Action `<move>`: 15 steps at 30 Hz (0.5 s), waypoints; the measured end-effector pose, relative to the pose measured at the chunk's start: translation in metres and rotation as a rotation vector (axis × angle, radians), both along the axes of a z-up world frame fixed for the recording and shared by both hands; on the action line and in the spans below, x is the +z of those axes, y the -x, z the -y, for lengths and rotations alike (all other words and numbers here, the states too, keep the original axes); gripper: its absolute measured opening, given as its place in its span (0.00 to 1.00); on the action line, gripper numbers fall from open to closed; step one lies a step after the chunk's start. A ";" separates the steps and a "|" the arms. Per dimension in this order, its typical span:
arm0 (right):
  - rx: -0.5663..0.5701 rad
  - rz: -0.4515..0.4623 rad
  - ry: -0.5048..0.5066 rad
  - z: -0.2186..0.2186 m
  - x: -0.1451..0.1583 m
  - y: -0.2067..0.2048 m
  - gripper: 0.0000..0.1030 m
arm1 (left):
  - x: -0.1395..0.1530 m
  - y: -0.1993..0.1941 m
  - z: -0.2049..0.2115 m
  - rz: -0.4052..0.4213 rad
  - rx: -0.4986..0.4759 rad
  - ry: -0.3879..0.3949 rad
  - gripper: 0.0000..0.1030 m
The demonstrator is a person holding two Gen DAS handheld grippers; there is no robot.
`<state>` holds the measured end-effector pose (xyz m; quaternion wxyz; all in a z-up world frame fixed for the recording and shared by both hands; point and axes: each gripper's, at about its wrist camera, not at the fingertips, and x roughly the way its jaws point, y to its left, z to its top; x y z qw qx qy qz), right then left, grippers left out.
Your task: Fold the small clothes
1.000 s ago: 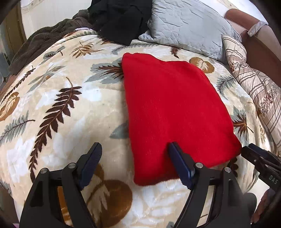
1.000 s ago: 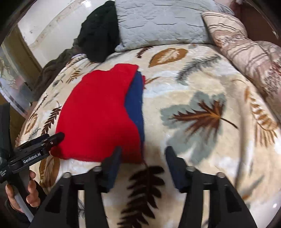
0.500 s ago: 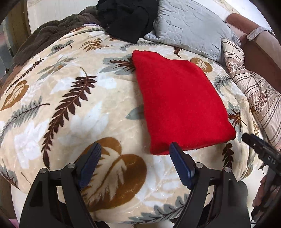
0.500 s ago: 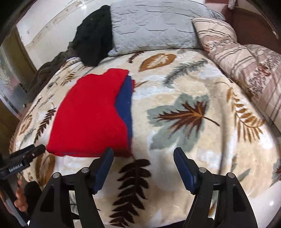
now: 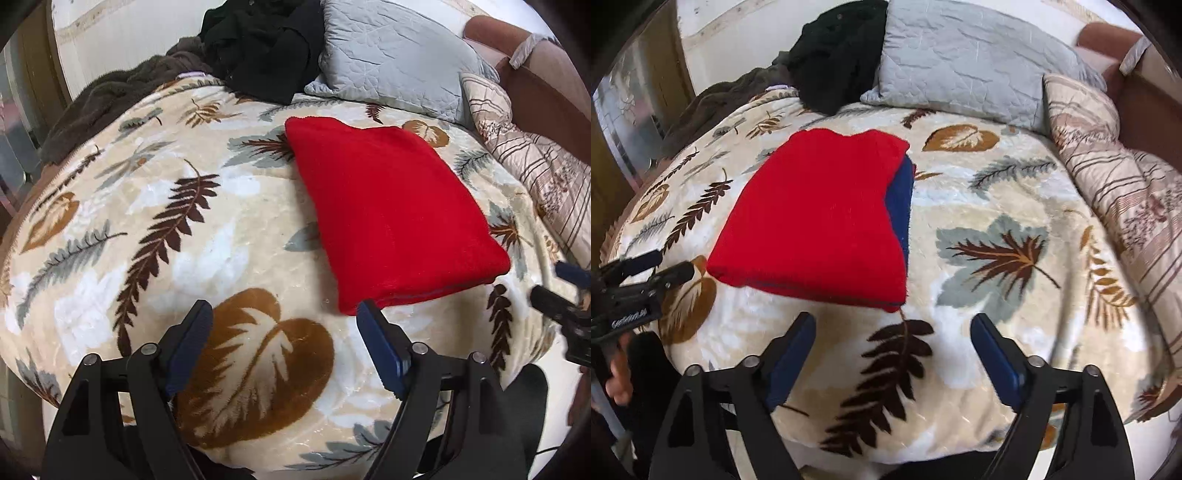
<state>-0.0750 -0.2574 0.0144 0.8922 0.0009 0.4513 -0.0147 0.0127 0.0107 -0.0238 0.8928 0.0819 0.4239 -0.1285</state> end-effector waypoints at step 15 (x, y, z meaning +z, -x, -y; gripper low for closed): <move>-0.055 -0.001 0.070 0.002 0.010 0.012 0.94 | 0.006 0.027 0.012 0.138 -0.041 -0.140 0.80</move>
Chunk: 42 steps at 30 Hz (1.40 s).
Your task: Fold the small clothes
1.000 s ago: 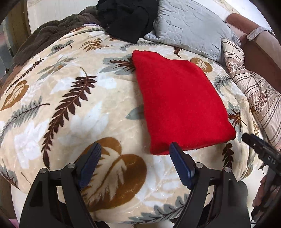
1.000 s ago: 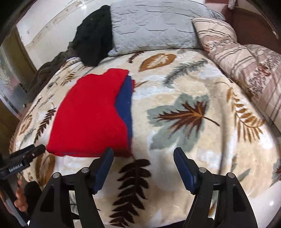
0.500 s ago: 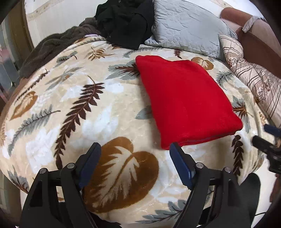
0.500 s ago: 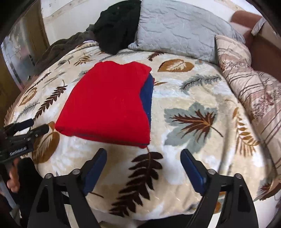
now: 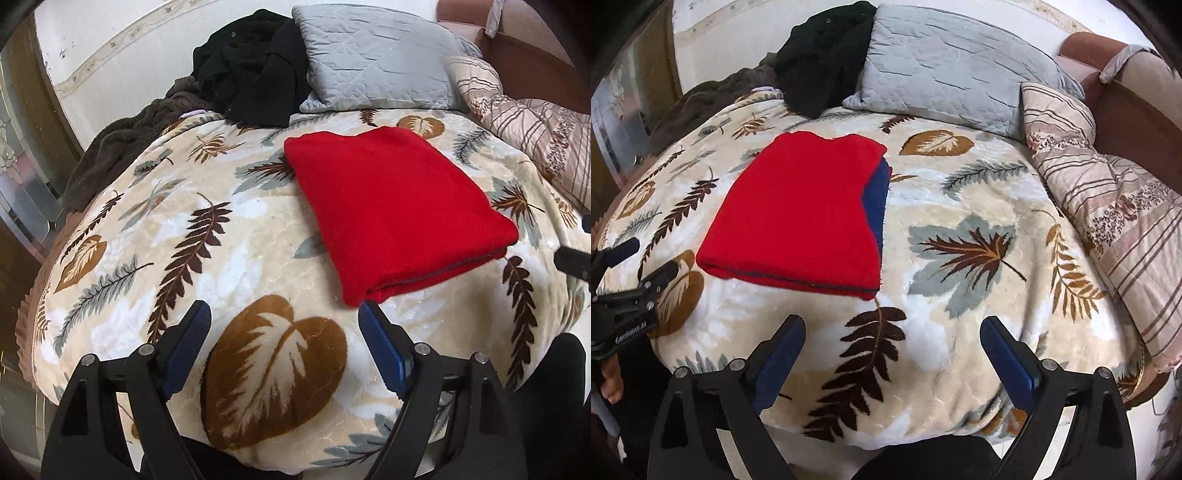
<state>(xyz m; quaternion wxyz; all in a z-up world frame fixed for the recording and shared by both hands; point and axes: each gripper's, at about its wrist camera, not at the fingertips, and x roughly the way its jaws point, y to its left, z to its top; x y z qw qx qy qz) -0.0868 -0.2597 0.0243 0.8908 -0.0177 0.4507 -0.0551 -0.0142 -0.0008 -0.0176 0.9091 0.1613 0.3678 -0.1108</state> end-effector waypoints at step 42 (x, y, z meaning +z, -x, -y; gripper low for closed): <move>0.037 0.036 0.035 0.005 0.013 0.001 0.94 | 0.015 0.006 0.010 -0.074 -0.045 0.072 0.80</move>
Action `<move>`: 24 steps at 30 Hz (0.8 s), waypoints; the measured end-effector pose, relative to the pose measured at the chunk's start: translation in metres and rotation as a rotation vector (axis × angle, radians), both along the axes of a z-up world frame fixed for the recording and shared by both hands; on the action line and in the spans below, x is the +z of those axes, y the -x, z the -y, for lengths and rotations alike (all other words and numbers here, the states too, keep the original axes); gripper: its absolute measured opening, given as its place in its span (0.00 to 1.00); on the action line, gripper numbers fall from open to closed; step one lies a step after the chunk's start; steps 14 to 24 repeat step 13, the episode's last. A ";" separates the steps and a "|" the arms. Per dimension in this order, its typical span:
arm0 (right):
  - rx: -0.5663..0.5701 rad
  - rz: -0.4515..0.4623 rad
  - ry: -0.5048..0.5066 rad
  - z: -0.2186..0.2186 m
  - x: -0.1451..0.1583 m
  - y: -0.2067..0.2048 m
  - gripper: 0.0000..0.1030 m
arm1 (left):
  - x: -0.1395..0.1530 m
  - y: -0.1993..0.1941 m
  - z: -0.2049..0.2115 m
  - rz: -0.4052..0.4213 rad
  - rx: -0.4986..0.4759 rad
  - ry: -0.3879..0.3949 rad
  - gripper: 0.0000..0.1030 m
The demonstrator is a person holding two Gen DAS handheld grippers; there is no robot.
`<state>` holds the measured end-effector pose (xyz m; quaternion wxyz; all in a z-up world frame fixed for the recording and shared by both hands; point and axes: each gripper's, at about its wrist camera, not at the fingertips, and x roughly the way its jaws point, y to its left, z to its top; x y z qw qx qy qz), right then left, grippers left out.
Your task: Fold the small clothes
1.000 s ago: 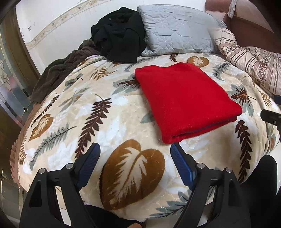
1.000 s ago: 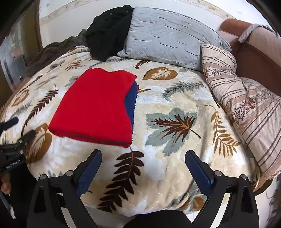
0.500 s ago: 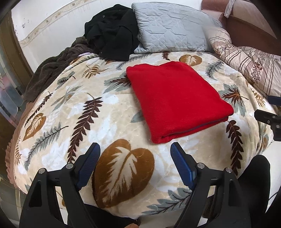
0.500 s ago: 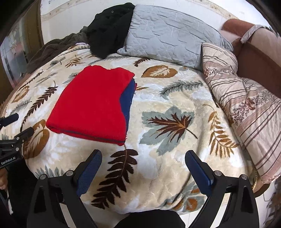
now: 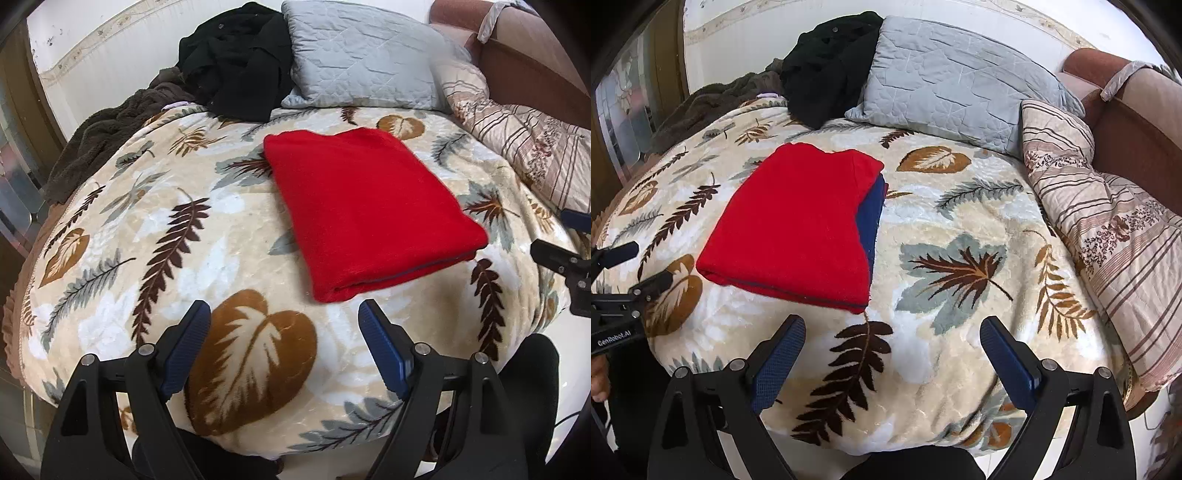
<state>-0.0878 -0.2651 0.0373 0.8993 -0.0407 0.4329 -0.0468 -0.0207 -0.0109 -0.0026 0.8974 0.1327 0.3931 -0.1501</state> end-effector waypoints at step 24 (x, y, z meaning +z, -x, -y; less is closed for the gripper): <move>-0.024 -0.005 0.001 0.003 -0.002 0.000 0.94 | 0.010 0.006 0.024 0.005 -0.035 0.021 0.80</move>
